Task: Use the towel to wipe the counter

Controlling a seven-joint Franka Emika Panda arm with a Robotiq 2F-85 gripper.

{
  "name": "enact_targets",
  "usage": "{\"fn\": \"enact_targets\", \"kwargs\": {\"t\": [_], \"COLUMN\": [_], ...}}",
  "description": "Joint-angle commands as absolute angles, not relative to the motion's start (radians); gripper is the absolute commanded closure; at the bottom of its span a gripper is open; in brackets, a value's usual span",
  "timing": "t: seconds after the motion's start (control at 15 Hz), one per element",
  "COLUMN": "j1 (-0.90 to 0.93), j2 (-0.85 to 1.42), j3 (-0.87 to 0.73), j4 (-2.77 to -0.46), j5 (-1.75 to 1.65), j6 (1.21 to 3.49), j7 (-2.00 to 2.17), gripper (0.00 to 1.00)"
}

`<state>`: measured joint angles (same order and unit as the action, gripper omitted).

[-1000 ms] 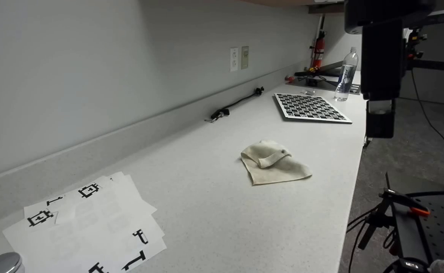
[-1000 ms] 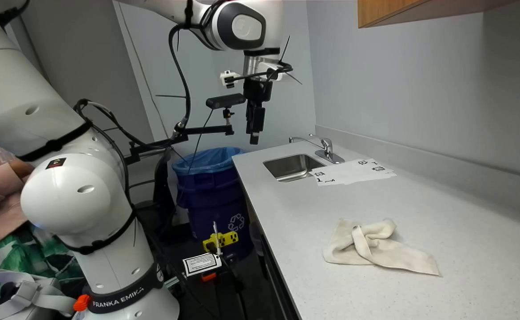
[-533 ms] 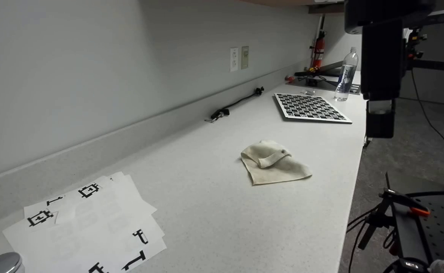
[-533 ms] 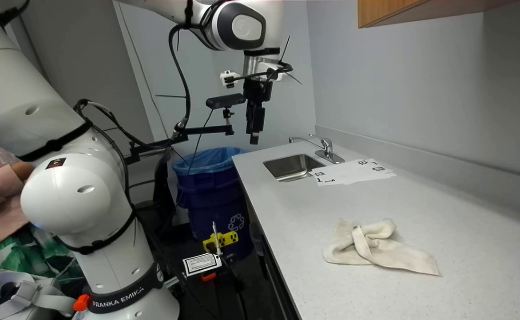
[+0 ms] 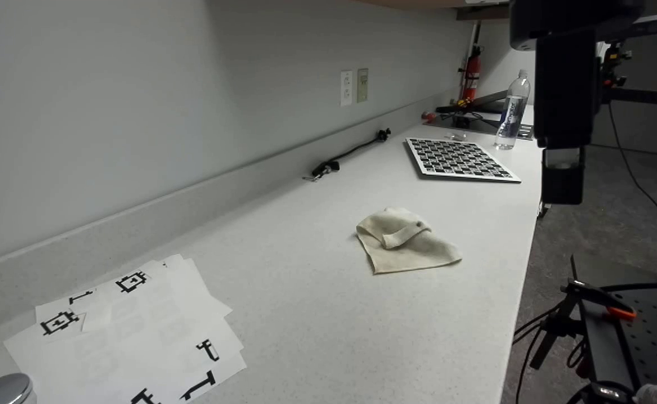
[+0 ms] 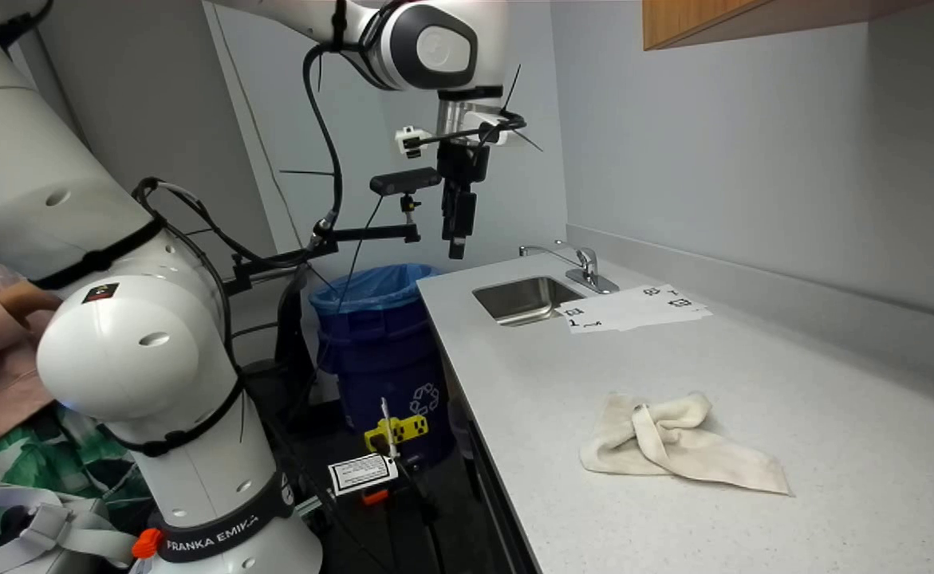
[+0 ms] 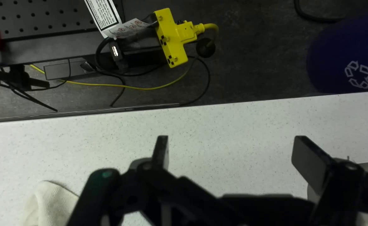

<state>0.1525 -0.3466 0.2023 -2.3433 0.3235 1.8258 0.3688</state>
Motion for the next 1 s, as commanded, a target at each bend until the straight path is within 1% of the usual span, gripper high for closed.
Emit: {"fn": "enact_targets", "kwargs": {"t": [0.0,0.53,0.93], "j1": [0.149,0.118,0.072], "j2": [-0.347,-0.352,-0.344], "j3": [0.205,0.179,0.143], "j4": [-2.342,-2.352,-2.387], "j5": [0.324,0.302,0.244], "j6": [1.824,1.85,1.922], "j7": [0.368,0.365,0.353], "gripper": [0.0,0.0,0.0]}}
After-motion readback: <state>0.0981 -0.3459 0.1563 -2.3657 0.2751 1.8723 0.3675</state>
